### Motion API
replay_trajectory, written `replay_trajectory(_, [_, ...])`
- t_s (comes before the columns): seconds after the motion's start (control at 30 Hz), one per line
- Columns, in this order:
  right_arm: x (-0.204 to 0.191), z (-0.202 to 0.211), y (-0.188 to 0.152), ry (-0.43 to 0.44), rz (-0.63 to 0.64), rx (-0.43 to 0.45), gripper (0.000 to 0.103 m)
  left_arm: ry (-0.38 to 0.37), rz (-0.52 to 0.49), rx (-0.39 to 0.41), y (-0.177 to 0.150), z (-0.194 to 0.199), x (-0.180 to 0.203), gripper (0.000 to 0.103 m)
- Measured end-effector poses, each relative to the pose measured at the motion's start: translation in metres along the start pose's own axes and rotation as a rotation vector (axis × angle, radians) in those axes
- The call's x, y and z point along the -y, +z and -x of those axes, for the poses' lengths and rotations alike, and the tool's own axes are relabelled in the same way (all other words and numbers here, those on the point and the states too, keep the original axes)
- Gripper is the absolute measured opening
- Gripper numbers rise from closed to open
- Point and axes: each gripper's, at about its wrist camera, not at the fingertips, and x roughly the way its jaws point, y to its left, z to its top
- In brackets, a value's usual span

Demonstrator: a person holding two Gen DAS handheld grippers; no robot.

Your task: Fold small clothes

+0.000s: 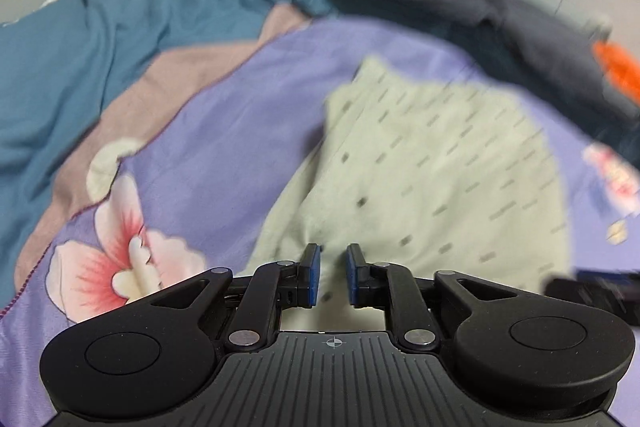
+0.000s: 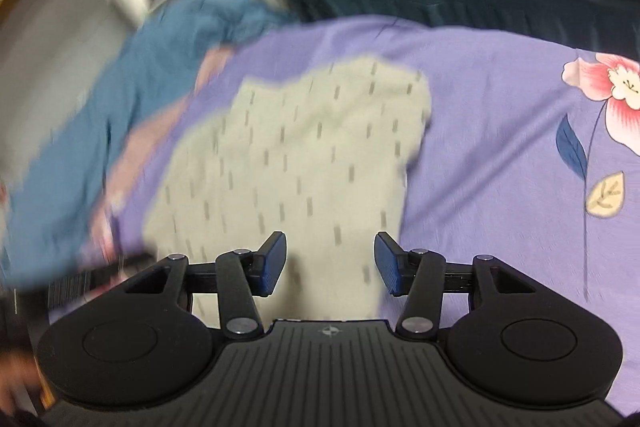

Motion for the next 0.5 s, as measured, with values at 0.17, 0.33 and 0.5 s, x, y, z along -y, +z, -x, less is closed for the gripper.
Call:
replay_trajectory(0.17, [0.004, -0.016, -0.034, -0.010, -0.026, -0.075, 0.058, -0.040, 0.009, -0.026, 0.000, -0.006, -0.020, 0.093])
replay_trajectory(0.33, [0.027, -0.004, -0.036, 0.076, -0.152, -0.080, 0.069, -0.126, 0.045, 0.025, 0.015, 0.016, -0.046, 0.103])
replay_trajectory(0.5, [0.080, 0.013, -0.025, 0.181, -0.380, -0.019, 0.069, -0.248, 0.055, 0.004, 0.049, 0.002, -0.057, 0.103])
